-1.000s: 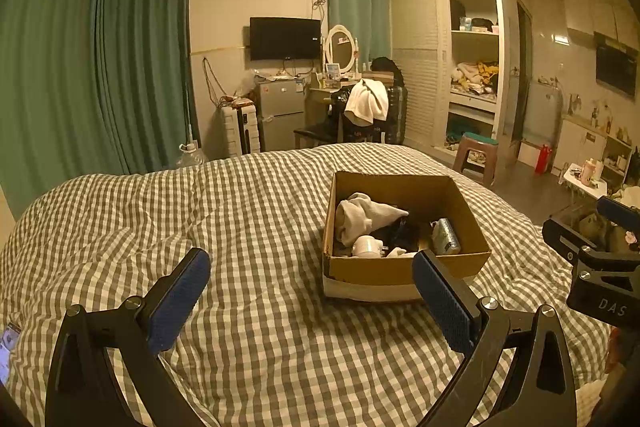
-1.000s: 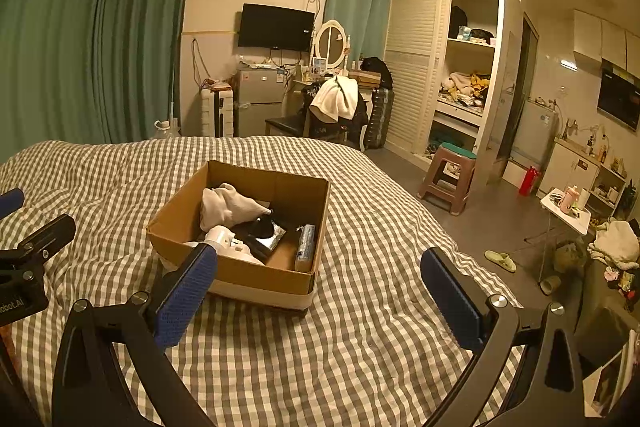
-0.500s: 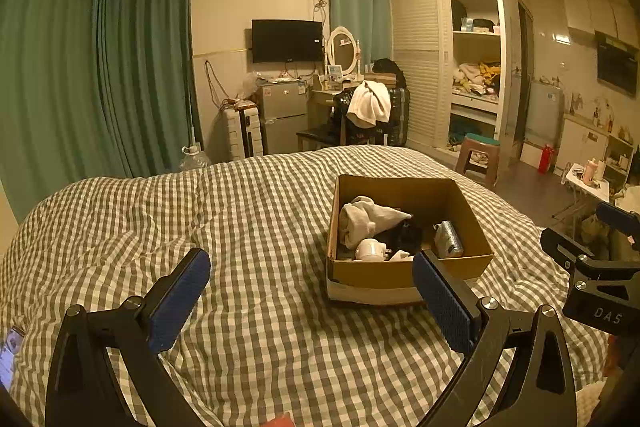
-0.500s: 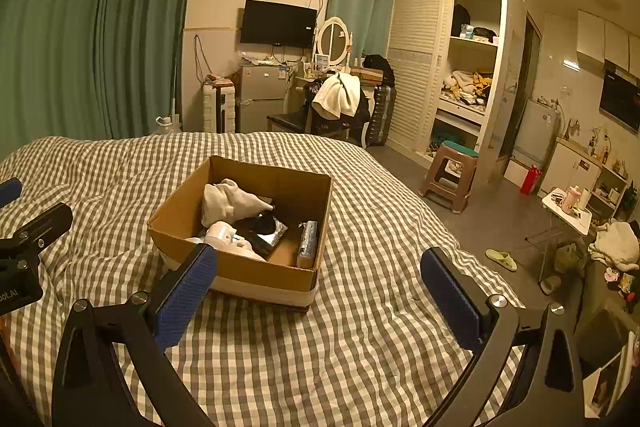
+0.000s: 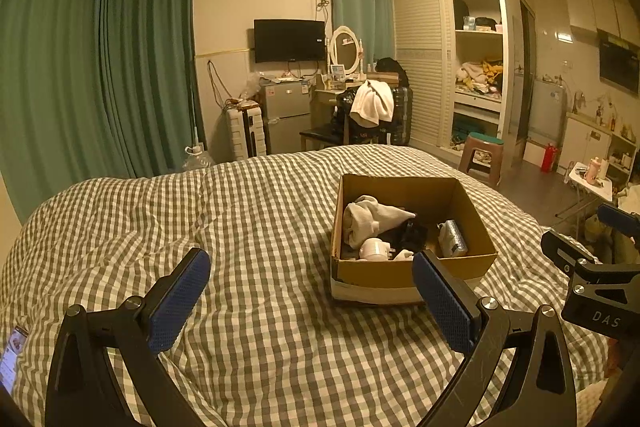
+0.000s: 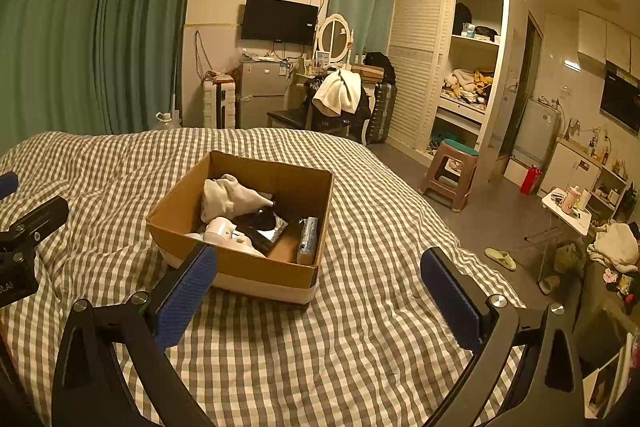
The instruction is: Organize objects
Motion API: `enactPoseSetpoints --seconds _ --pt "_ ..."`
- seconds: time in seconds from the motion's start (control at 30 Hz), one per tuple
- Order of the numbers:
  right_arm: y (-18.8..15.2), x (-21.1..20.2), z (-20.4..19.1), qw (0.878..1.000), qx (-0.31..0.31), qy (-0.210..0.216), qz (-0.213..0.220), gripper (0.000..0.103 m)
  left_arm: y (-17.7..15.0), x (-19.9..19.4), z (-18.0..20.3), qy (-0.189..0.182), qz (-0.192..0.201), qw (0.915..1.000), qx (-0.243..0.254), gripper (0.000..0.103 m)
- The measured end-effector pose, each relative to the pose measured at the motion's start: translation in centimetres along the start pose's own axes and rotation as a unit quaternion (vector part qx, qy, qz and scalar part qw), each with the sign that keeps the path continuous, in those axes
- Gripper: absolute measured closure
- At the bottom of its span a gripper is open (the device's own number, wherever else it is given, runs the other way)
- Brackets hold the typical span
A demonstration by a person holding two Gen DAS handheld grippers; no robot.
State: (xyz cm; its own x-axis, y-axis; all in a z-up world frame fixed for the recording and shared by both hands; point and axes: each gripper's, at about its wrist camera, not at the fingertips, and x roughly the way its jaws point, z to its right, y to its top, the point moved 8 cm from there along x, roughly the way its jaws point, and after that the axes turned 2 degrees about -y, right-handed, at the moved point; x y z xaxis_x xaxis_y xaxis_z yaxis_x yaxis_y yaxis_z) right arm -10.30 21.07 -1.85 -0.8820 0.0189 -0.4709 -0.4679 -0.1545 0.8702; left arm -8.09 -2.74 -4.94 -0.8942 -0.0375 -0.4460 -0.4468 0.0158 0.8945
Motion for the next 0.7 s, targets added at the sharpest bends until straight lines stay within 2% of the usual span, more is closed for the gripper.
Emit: enactPoseSetpoints --seconds 0.7 --pt "-0.61 0.33 -0.14 1.0 -0.003 -0.002 -0.005 0.001 -0.18 -0.19 0.43 -0.003 0.002 1.0 0.005 0.0"
